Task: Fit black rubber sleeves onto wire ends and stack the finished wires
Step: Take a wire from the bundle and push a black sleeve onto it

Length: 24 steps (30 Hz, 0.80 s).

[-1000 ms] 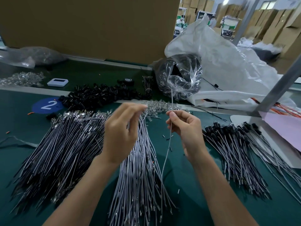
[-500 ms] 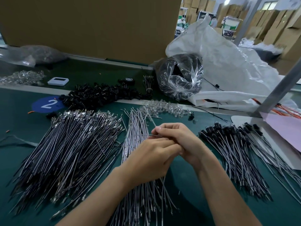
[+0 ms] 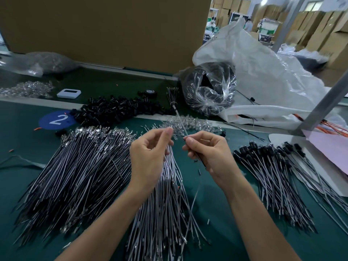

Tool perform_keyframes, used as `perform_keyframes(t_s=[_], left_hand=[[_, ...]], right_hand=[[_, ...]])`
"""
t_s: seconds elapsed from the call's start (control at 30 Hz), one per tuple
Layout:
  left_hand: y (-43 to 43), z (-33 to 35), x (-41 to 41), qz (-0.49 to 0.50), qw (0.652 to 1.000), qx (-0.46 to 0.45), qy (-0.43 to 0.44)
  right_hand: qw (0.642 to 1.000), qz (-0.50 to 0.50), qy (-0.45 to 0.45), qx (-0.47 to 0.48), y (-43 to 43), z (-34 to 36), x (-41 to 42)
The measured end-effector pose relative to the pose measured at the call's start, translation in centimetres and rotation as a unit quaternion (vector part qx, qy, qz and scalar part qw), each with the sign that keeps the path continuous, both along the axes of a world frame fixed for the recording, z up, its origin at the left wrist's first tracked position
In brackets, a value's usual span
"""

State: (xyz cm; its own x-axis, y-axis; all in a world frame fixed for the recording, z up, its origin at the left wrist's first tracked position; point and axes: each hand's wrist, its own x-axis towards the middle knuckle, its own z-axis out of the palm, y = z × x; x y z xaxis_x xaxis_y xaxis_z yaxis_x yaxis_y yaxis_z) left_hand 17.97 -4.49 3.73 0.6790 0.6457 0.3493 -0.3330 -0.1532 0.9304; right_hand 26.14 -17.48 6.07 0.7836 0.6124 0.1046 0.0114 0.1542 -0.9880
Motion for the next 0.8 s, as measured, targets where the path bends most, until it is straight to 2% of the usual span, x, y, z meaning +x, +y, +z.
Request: perform_keyframes(t_s=[0.07,0.23,0.37,0.6,0.67,0.7,0.73,0.8], left_hand=[[0.4,0.2,0.1,-0.012,0.995,-0.092,-0.028],[0.8,0.1,0.2,-0.021,0.980,-0.195,-0.025],[1.0,0.2,0.1,-0.026,0.976,-0.214,-0.021],[1.9,0.5,0.4,-0.041,0.982,-0.183,0.002],[3.4,0.7,1.1,0.009,0.994,-0.079,0.069],[4.5,0.9,1.6,0.054,0.990,0.031,0.129],[5.7,1.1,2.3,0.097,0.963,0.158,0.197],[8.6,1.7,4.0,0.152,0.857,0.362,0.334]], right_hand=[[0.999,-0.005,-0.030,-0.035,0.4,-0.3,-0.1],[0.995,-0.009,-0.066,-0.078,0.6,-0.5,-0.4],[0.993,-0.022,-0.078,-0.088,0.7,-0.7,-0.3],[0.986,-0.086,-0.111,-0.092,0.8,-1.6,0.2],[0.981,-0.125,-0.121,-0.084,0.8,-2.0,0.4],[0.978,-0.142,-0.128,-0.083,0.8,-2.2,0.5],[0.975,-0.155,-0.137,-0.085,0.9,-2.4,0.5],[0.968,-0.170,-0.157,-0.098,1.0,-2.7,0.6]])
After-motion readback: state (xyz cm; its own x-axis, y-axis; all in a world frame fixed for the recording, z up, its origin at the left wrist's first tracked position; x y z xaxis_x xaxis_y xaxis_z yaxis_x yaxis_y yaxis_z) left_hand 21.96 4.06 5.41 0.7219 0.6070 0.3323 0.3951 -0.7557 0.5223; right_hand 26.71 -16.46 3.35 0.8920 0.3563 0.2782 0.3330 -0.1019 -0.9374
